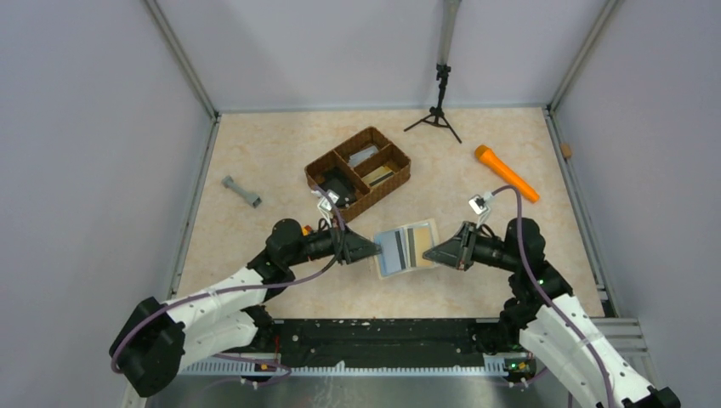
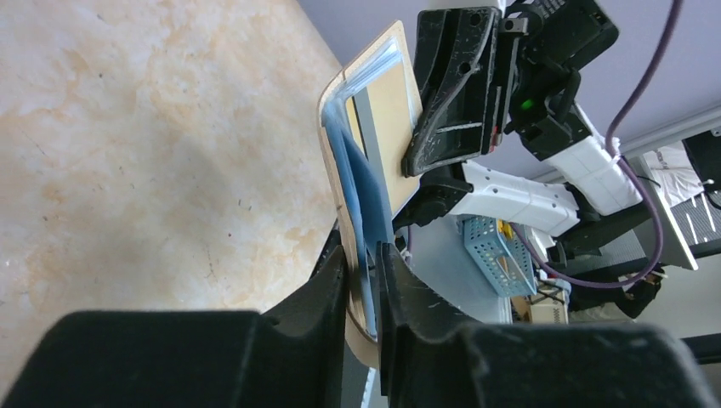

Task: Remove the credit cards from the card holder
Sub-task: Remove the credit card from the card holder.

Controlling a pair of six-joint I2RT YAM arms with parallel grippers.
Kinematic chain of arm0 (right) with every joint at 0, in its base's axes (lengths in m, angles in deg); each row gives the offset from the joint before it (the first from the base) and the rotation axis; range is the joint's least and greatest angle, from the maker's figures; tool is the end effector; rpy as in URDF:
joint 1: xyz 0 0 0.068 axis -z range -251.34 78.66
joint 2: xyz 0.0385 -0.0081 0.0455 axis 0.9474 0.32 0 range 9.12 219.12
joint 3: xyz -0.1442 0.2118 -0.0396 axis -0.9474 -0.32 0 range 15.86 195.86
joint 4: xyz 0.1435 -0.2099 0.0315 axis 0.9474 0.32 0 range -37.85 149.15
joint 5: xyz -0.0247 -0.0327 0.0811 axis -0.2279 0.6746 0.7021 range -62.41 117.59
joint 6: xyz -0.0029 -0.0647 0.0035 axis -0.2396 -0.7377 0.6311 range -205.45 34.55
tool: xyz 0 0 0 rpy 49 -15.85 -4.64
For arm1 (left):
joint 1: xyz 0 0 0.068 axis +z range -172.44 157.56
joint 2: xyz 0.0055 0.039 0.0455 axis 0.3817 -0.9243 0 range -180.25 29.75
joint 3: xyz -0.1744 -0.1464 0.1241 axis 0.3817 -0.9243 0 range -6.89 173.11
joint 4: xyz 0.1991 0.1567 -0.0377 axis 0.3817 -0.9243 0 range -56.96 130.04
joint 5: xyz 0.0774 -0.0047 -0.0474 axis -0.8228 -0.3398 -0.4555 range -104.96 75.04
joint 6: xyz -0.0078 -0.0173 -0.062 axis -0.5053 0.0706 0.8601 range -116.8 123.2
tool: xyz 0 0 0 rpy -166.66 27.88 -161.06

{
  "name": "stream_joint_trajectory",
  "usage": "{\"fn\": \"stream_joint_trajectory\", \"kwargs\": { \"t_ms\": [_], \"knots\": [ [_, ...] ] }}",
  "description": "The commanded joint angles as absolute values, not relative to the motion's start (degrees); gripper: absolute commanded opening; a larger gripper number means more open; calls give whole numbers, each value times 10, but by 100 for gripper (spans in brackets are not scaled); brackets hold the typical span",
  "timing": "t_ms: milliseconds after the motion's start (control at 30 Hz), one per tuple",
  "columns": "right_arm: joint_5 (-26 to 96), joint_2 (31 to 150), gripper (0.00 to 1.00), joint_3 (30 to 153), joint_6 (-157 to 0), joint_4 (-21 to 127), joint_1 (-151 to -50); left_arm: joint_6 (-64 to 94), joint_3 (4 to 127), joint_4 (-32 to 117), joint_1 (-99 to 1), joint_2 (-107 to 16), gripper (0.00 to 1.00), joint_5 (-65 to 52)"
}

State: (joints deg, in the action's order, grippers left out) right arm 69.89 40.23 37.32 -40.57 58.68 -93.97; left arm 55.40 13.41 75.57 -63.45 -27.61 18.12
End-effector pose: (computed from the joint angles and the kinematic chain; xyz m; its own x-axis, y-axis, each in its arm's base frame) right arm 0.1337 0.0926 0.2306 -0.8041 0.2303 -0.5480 -0.4428 0.3831 0.8107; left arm 0.1545 -0.1707 0.2246 -0.7721 -0.2059 -0.6012 0.5734 0.1820 -0.7988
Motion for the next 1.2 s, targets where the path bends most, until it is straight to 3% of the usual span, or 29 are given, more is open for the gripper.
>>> {"fn": "stream_joint_trajectory", "kwargs": {
  "t_ms": [0, 233, 400, 467, 600, 767, 800, 867, 933, 967, 1033, 1167],
  "knots": [
    [703, 384, 0, 362, -348, 529, -940, 538, 119, 778, -634, -229, 22, 154],
    [729, 395, 0, 349, -309, 472, -941, 548, 118, 816, -633, -244, 42, 193],
    [724, 396, 0, 357, -310, 480, -941, 555, 120, 838, -633, -266, 61, 207],
    [727, 396, 0, 358, -305, 476, -940, 556, 119, 839, -634, -271, 57, 207],
    [731, 401, 0, 361, -305, 473, -940, 556, 123, 845, -634, -285, 29, 217],
    [703, 402, 1, 383, -344, 527, -941, 538, 126, 805, -634, -281, 1, 200],
    [685, 403, 9, 394, -362, 559, -940, 531, 128, 791, -634, -280, 0, 193],
    [636, 408, 37, 423, -413, 639, -940, 526, 126, 783, -634, -276, 0, 186],
    [576, 421, 58, 462, -478, 714, -941, 524, 124, 773, -633, -272, 0, 176],
    [543, 429, 62, 482, -504, 744, -940, 521, 125, 767, -633, -271, 0, 174],
    [502, 438, 64, 518, -540, 788, -941, 520, 125, 762, -634, -270, 0, 170],
    [557, 444, 45, 534, -537, 744, -940, 526, 122, 773, -633, -273, 0, 168]
  ]
}}
